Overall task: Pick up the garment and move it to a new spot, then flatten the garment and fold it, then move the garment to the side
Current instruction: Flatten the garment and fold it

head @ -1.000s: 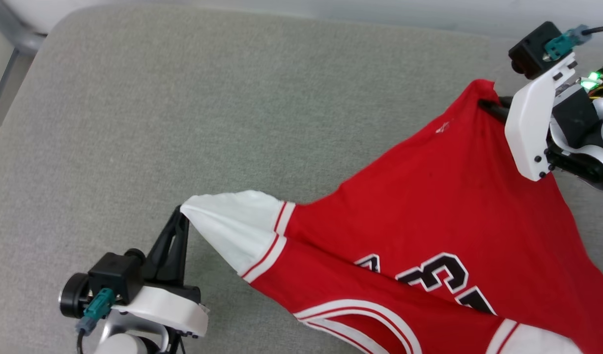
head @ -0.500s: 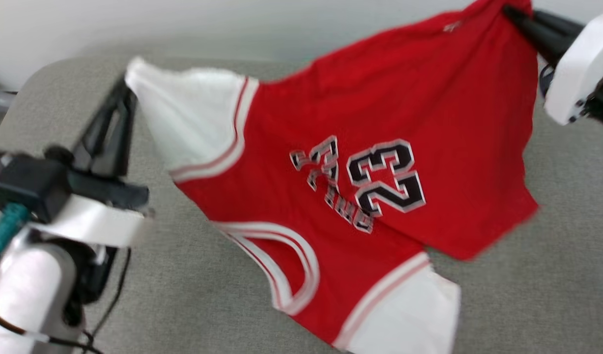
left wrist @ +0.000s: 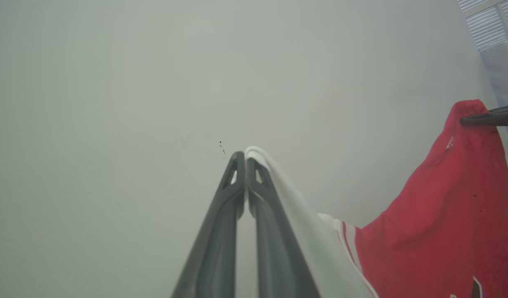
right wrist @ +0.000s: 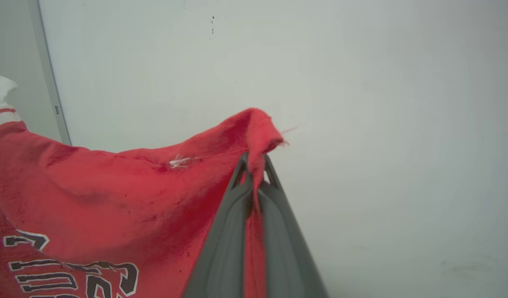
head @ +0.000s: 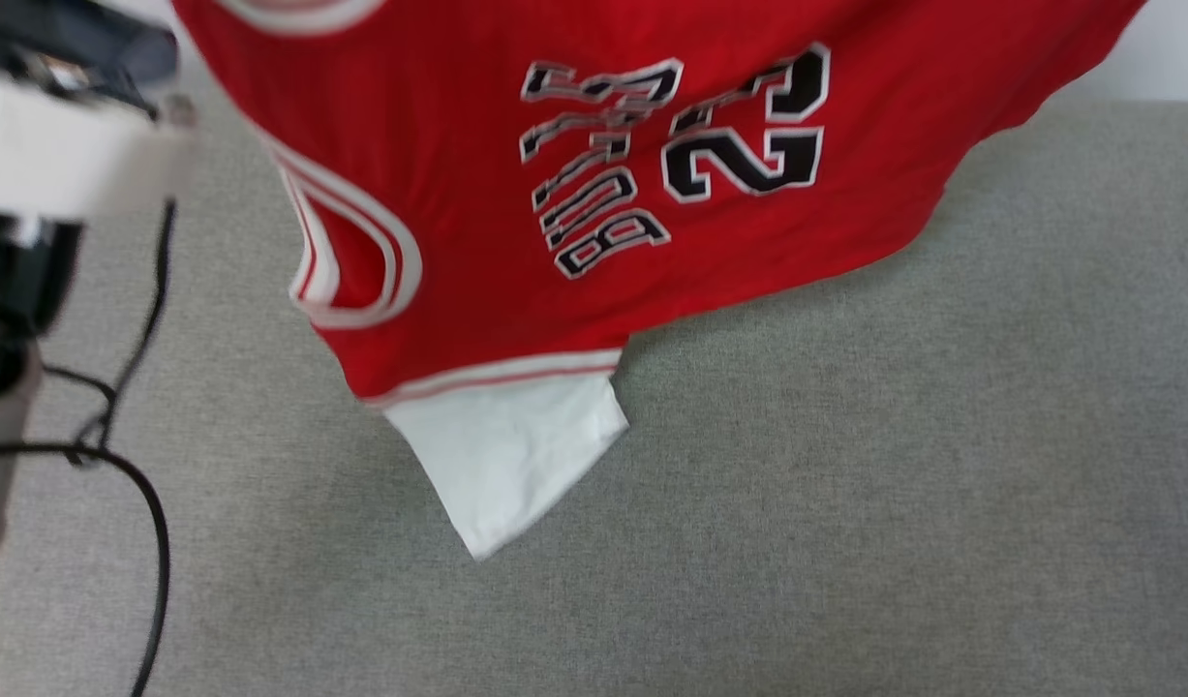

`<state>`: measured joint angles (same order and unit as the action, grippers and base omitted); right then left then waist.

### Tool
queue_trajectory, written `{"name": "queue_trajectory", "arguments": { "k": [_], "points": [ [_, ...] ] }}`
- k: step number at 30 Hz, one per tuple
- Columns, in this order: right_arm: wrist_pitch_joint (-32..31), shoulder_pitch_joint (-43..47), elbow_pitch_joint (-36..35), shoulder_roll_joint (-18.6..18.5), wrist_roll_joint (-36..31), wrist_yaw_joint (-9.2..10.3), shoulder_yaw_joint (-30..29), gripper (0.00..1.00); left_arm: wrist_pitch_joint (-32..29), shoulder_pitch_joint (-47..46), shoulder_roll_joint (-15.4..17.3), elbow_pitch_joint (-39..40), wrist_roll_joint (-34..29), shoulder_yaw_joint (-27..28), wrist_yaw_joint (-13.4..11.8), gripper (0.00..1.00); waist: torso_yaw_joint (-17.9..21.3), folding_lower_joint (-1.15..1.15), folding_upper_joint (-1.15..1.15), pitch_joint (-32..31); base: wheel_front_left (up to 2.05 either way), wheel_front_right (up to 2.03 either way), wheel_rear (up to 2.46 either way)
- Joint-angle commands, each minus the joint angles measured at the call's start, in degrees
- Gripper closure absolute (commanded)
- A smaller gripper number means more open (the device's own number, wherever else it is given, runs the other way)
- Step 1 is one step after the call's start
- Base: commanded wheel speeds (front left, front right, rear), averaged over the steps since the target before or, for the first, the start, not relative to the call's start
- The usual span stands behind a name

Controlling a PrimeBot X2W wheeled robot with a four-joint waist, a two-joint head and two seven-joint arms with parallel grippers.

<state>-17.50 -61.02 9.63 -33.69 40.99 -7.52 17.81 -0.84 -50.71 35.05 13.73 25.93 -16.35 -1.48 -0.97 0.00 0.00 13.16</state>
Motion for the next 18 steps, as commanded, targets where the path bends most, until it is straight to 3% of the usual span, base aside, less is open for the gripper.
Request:
{"name": "queue_trajectory", "arguments": {
  "k": [1,8,18],
  "points": [
    [-0.2,-0.9,-0.6,0.9,-0.5,0.07,-0.9,1.00,-0.3,-1.7,-0.2,-0.5,0.0,0.1,0.3,1.00,0.4,0.00,0.00,1.3,0.00,0.00,0.00],
    [-4.1,-7.0,-4.0,4.3,-5.5,0.07,-7.3,1.00,-1.4,-16.5,-2.0,-7.5,1.1,-0.6,3.6,1.00,0.9,0.00,0.00,9.0,0.00,0.00,0.00],
    [-5.8,-22.5,1.1,5.6,-11.2,0.07,-9.0,1.00,-1.3,-36.8,-4.2,-18.2,0.5,-2.3,7.0,1.00,0.8,0.00,0.00,19.2,0.00,0.00,0.00]
  ]
}}
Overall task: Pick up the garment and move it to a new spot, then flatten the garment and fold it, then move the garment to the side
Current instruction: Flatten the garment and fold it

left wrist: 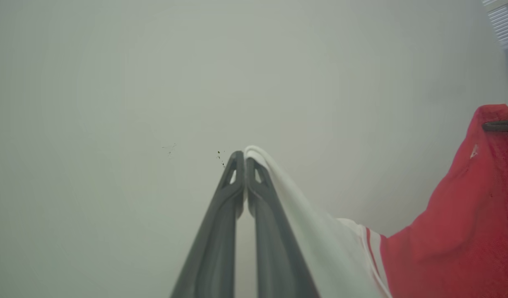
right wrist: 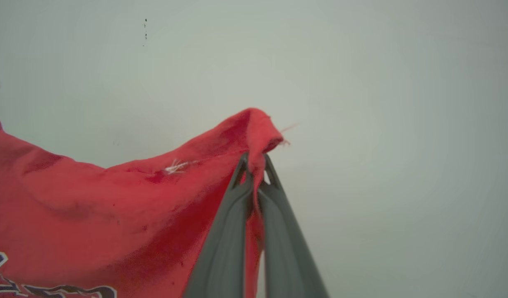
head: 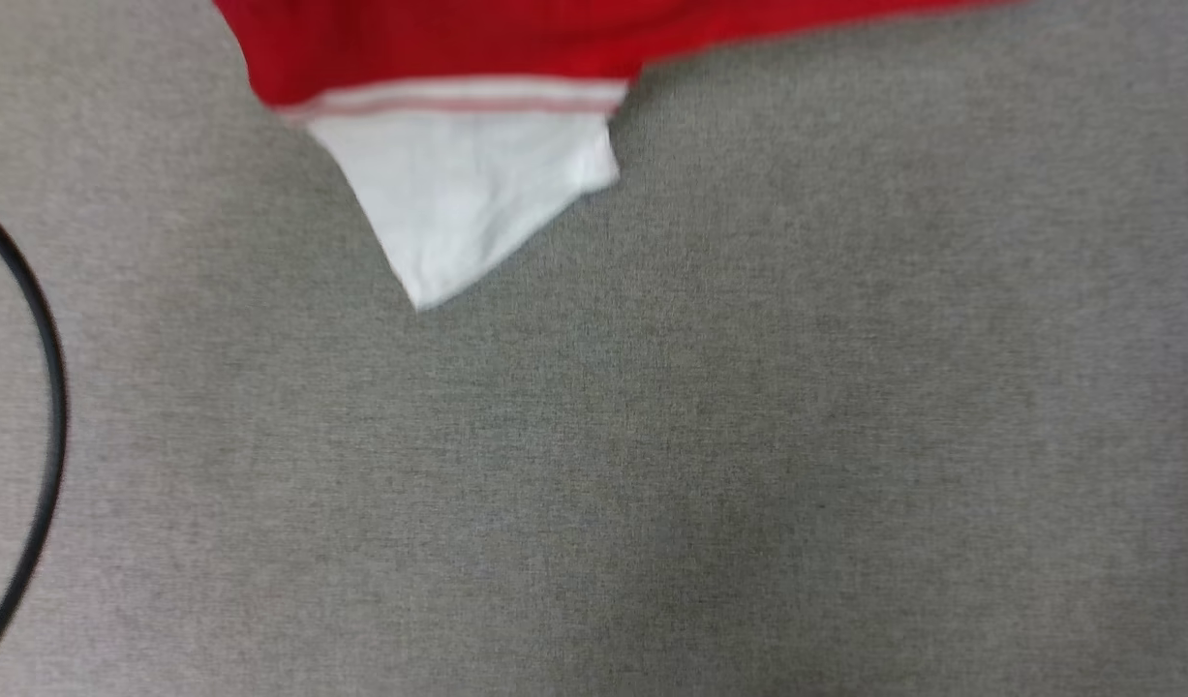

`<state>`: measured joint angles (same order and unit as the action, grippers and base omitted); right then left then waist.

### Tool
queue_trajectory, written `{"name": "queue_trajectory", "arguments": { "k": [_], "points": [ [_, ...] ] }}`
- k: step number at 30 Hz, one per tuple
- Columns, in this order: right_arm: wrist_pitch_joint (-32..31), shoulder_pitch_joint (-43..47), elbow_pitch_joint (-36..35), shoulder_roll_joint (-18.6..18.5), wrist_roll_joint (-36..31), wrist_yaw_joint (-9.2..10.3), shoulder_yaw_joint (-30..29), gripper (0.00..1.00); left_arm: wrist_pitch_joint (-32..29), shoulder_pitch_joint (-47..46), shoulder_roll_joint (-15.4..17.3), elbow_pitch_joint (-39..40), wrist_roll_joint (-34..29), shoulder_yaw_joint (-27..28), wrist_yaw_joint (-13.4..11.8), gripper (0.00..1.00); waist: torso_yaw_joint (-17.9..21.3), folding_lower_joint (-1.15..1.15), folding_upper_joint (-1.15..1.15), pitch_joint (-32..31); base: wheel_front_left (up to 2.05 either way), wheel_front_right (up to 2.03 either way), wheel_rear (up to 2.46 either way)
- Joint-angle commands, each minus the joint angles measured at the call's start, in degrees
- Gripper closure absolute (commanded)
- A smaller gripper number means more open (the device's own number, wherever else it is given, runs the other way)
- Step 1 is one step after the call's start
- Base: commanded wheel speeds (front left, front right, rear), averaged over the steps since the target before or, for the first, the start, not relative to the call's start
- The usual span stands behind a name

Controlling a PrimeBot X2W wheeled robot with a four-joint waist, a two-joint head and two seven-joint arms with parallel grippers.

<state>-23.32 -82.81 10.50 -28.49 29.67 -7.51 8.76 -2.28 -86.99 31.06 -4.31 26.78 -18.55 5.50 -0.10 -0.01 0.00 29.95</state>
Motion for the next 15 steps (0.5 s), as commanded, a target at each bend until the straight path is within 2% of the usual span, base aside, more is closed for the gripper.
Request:
{"name": "queue_trajectory", "arguments": {
  "k": [1,9,15],
  "points": [
    [1.1,-6.3,3.0,0.7,-1.5,0.06,-0.3,1.00,1.2,-6.2,-0.6,-4.0,-0.5,-0.8,0.7,1.00,-0.2,0.01,0.00,5.0,0.00,0.00,0.00],
    [5.4,-18.6,12.7,2.2,-4.6,0.05,0.6,1.00,4.8,-18.8,-2.0,-13.5,-0.9,-2.8,1.6,1.00,-1.0,0.01,0.00,8.9,0.00,0.00,0.00],
    [9.2,-24.2,20.3,2.9,-5.0,0.06,2.7,1.00,7.1,-23.1,-2.3,-19.1,-0.8,-4.8,1.8,1.00,-1.6,0.01,0.00,10.5,0.00,0.00,0.00]
  ]
}}
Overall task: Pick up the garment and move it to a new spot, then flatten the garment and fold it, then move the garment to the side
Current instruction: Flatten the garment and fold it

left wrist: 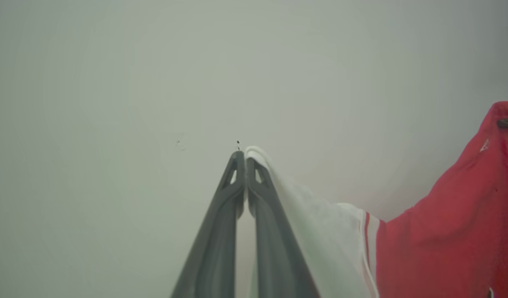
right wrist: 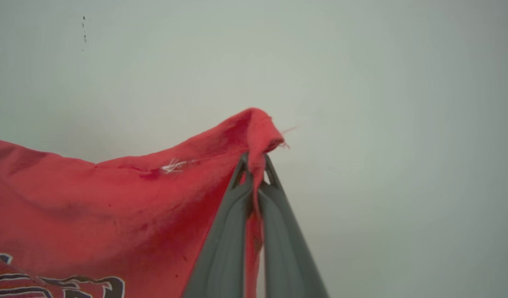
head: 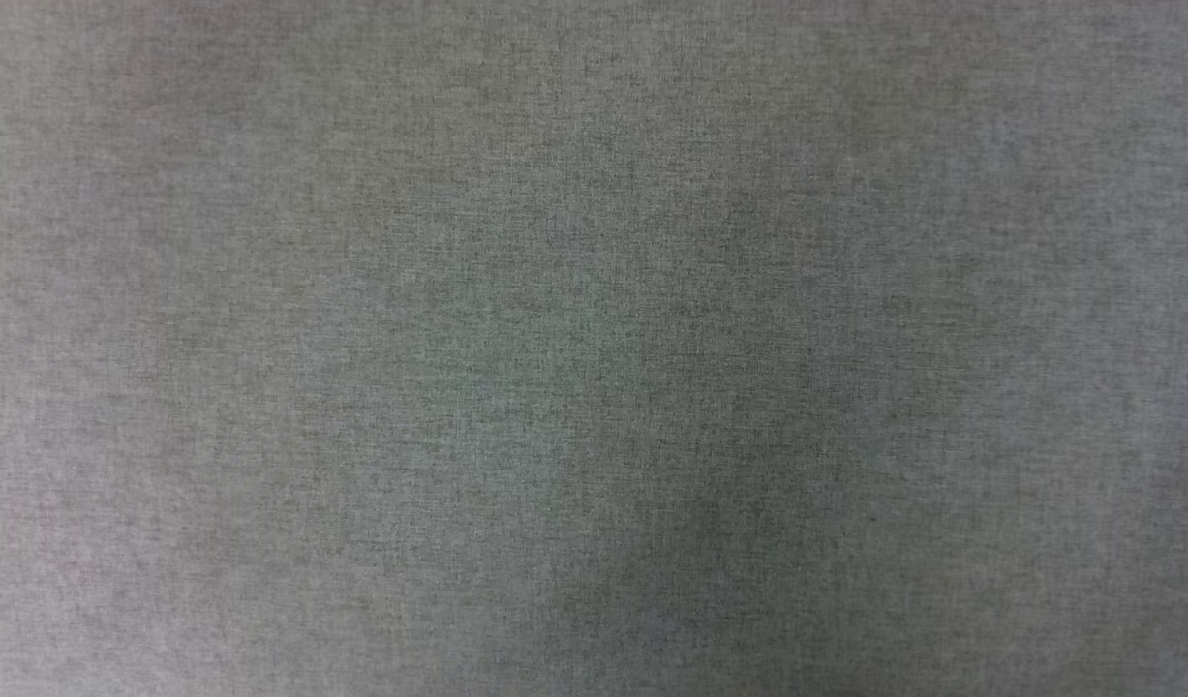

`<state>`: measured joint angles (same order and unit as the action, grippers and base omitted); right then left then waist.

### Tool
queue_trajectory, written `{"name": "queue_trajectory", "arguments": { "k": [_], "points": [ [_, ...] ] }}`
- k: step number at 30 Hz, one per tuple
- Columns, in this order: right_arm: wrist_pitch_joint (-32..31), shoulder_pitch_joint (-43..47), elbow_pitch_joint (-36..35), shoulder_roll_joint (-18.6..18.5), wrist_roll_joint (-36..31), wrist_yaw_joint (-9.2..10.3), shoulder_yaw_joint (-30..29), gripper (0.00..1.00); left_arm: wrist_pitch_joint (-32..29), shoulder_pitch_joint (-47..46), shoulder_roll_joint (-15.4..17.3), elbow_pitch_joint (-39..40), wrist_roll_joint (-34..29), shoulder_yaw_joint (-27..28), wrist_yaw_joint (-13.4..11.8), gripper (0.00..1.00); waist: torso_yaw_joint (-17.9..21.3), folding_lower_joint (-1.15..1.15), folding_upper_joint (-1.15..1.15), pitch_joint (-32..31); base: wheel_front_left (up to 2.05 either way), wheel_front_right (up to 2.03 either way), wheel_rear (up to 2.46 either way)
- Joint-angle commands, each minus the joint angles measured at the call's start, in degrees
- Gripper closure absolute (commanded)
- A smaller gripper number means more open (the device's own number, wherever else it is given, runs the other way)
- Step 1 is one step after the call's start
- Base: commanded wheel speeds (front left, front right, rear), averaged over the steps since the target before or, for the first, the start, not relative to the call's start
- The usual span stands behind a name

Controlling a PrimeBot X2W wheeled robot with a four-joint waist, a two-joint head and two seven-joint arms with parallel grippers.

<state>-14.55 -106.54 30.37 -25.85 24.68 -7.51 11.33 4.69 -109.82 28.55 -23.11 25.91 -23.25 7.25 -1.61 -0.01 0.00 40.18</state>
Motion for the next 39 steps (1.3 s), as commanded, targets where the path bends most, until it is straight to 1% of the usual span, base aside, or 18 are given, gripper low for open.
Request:
{"name": "queue_trajectory", "arguments": {
  "k": [1,5,7,12,15,16,21,23,25,27,33,36,39],
  "points": [
    [1.0,-0.6,1.6,0.3,0.1,0.05,0.7,1.00,0.7,-0.2,0.4,-1.1,0.3,-0.3,0.1,1.00,-0.1,0.01,0.00,0.4,0.00,0.00,0.00],
    [3.4,0.9,5.0,0.1,1.4,0.05,3.5,1.00,2.2,2.7,0.9,-3.6,0.8,-1.6,0.1,1.00,-0.3,0.01,0.00,0.9,0.00,0.00,0.00],
    [4.1,2.5,6.5,-0.2,2.1,0.05,5.8,1.00,3.1,4.4,1.3,-4.5,1.4,-1.8,0.1,1.00,-0.2,0.01,0.00,1.0,0.00,0.00,0.00],
    [6.6,8.0,8.4,-0.9,4.7,0.06,11.3,1.00,6.0,11.5,2.1,-6.7,3.4,-1.9,0.1,1.00,0.0,0.01,0.00,0.7,0.00,0.00,0.00],
    [8.3,12.6,8.7,-1.6,6.9,0.06,13.6,1.00,7.3,16.6,2.4,-7.3,4.6,-1.9,0.2,1.00,0.1,0.01,0.00,0.0,0.00,0.00,0.00],
    [8.3,12.6,8.7,-1.6,6.9,0.06,13.6,1.00,7.3,16.6,2.4,-7.3,4.6,-1.9,0.2,1.00,0.1,0.01,0.00,0.0,0.00,0.00,0.00],
    [10.7,20.7,6.8,-2.7,10.2,0.06,16.6,1.00,9.0,27.4,3.3,-5.6,6.0,-2.0,-0.4,1.00,0.3,0.01,0.00,-2.3,0.00,0.00,0.00],
    [11.2,24.4,5.7,-3.1,11.4,0.06,17.7,1.00,9.4,32.2,4.3,-4.1,6.5,-2.0,-0.9,1.00,0.5,0.01,0.00,-3.5,0.00,0.00,0.00],
    [11.7,28.2,4.1,-3.7,12.8,0.06,18.5,1.00,9.7,37.3,4.8,-1.8,7.2,-1.6,-1.6,1.00,0.6,0.01,0.00,-5.0,0.00,0.00,0.00],
    [11.9,32.0,1.9,-4.8,13.8,0.06,19.3,1.00,10.0,42.8,5.4,1.1,7.5,-1.1,-3.0,1.00,0.5,0.01,0.00,-6.5,0.00,0.00,0.00],
    [10.7,43.5,-4.9,-8.3,15.7,0.06,21.0,1.00,10.2,60.7,7.4,12.0,8.8,0.0,-8.4,1.00,-0.1,0.01,0.00,-11.2,0.00,0.00,0.00],
    [10.0,49.1,-7.5,-9.3,16.4,0.06,21.0,1.00,10.2,68.9,8.4,16.8,9.9,0.5,-10.9,1.00,0.0,0.01,0.00,-13.6,0.00,0.00,0.00],
    [9.8,54.9,-8.7,-9.8,16.9,0.06,20.4,1.00,10.0,76.8,9.1,20.3,10.8,0.3,-13.1,1.00,-0.2,0.01,0.00,-16.4,0.00,0.00,0.00]
  ]
}}
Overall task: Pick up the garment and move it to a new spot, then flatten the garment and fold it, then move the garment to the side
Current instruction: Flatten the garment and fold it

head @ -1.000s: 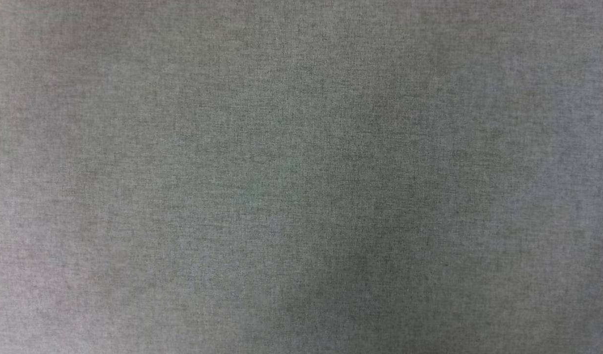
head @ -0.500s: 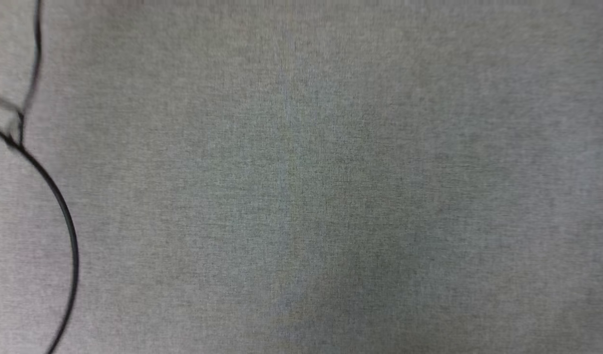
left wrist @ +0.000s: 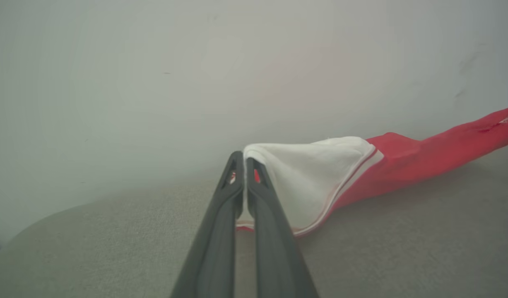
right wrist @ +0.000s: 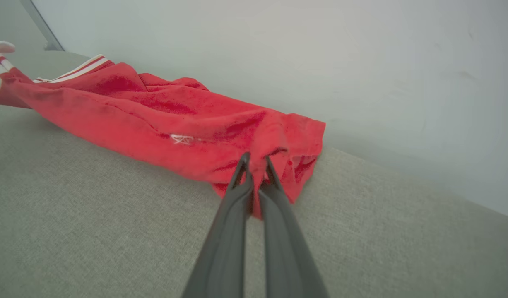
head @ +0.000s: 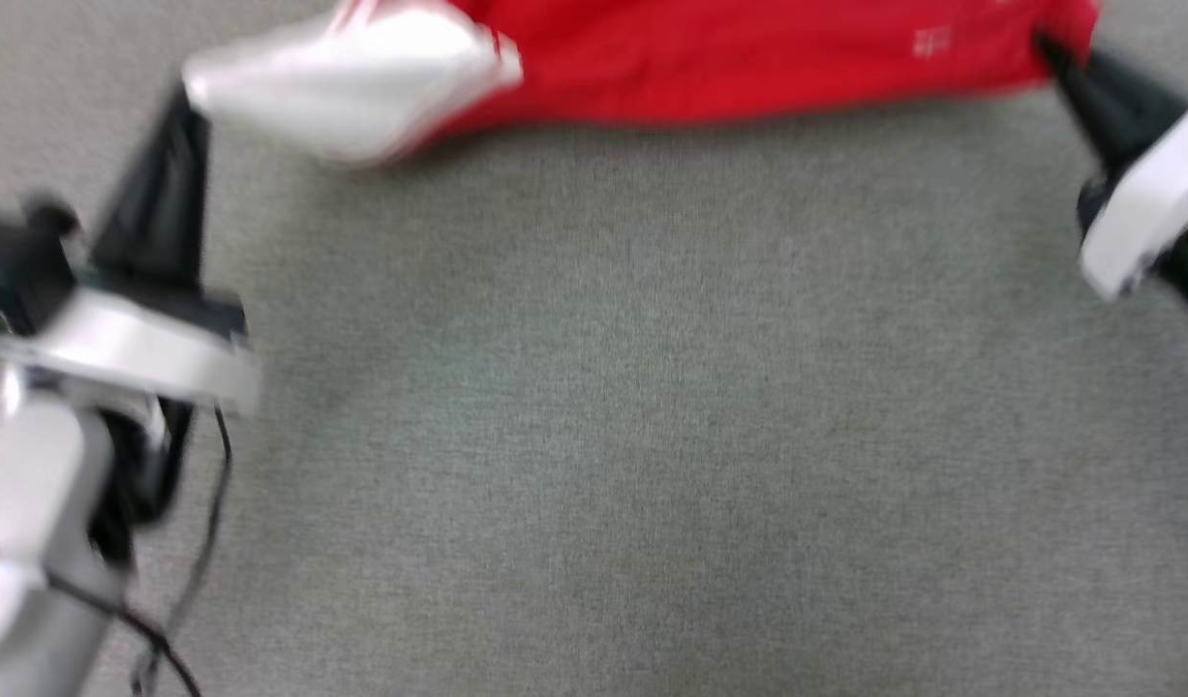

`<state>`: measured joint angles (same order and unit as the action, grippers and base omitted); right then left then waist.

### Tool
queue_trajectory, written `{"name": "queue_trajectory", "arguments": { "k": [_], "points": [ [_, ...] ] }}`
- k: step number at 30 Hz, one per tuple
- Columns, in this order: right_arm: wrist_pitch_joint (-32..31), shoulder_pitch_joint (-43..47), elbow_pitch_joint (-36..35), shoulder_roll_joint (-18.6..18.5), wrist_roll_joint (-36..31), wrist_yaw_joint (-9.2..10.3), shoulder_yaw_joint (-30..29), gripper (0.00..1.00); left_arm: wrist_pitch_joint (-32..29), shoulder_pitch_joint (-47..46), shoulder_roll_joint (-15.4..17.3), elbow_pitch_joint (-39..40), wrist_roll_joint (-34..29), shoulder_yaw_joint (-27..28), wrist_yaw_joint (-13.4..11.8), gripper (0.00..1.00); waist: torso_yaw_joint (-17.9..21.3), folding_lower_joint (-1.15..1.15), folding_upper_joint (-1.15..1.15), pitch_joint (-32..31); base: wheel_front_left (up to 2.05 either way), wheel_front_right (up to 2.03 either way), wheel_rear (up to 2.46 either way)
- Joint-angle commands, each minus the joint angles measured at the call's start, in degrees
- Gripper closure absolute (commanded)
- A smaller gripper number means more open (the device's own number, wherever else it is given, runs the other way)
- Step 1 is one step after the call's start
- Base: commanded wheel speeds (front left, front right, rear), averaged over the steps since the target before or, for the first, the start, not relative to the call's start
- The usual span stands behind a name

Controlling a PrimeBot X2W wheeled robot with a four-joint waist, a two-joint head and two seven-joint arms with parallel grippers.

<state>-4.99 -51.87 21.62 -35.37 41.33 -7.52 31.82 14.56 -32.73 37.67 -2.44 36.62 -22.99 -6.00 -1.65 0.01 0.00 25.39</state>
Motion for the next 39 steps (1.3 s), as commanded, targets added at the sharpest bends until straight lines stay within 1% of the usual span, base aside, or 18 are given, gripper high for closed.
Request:
{"name": "queue_trajectory", "arguments": {
  "k": [1,6,8,12,16,23,28,34,39],
  "points": [
    [0.2,2.1,-0.4,-0.3,0.4,0.07,-0.3,1.00,0.0,2.2,0.3,0.7,0.4,0.0,-0.7,1.00,-0.1,-0.01,0.00,-2.5,0.00,0.00,0.00],
    [-0.2,11.4,-2.0,-0.7,1.1,0.07,-1.7,1.00,-0.5,13.8,0.5,4.8,2.6,-0.9,-3.3,1.00,0.0,-0.01,0.00,-6.7,0.00,0.00,0.00],
    [-0.5,15.2,-2.4,-0.6,1.1,0.07,-1.8,1.00,-0.7,17.9,0.2,5.7,4.3,-1.3,-3.7,1.00,0.1,-0.01,0.00,-8.4,0.00,0.00,0.00],
    [-1.1,22.3,-3.0,0.0,1.5,0.07,-2.3,1.00,-0.9,25.2,0.4,6.6,6.4,-1.5,-5.2,1.00,0.1,-0.01,0.00,-11.8,0.00,0.00,0.00],
    [-0.8,28.8,-2.6,0.6,2.0,0.07,-3.7,1.00,-1.7,31.0,-0.1,7.0,9.2,-2.1,-5.5,1.00,0.0,-0.01,0.00,-14.8,0.00,0.00,0.00],
    [-0.9,39.1,-3.4,1.5,2.3,0.07,-5.3,1.00,-3.3,40.6,-0.1,7.2,14.2,-3.6,-4.5,1.00,0.0,-0.01,0.00,-19.1,0.00,0.00,0.00],
    [-1.2,45.8,-4.7,1.9,2.2,0.07,-6.5,1.00,-4.2,46.3,-0.6,7.1,18.4,-4.2,-2.9,1.00,0.0,-0.01,0.00,-21.3,0.00,0.00,0.00],
    [-1.5,51.8,-6.1,1.7,1.6,0.07,-8.6,1.00,-5.7,50.9,-0.7,6.0,22.4,-5.1,-1.1,1.00,-0.2,-0.01,0.00,-23.2,0.00,0.00,0.00],
    [-2.2,56.5,-8.1,1.4,1.5,0.07,-10.7,1.00,-7.6,54.1,-0.1,6.7,25.2,-5.6,-0.6,1.00,-0.8,-0.01,0.00,-24.5,0.00,0.00,0.00]
  ]
}}
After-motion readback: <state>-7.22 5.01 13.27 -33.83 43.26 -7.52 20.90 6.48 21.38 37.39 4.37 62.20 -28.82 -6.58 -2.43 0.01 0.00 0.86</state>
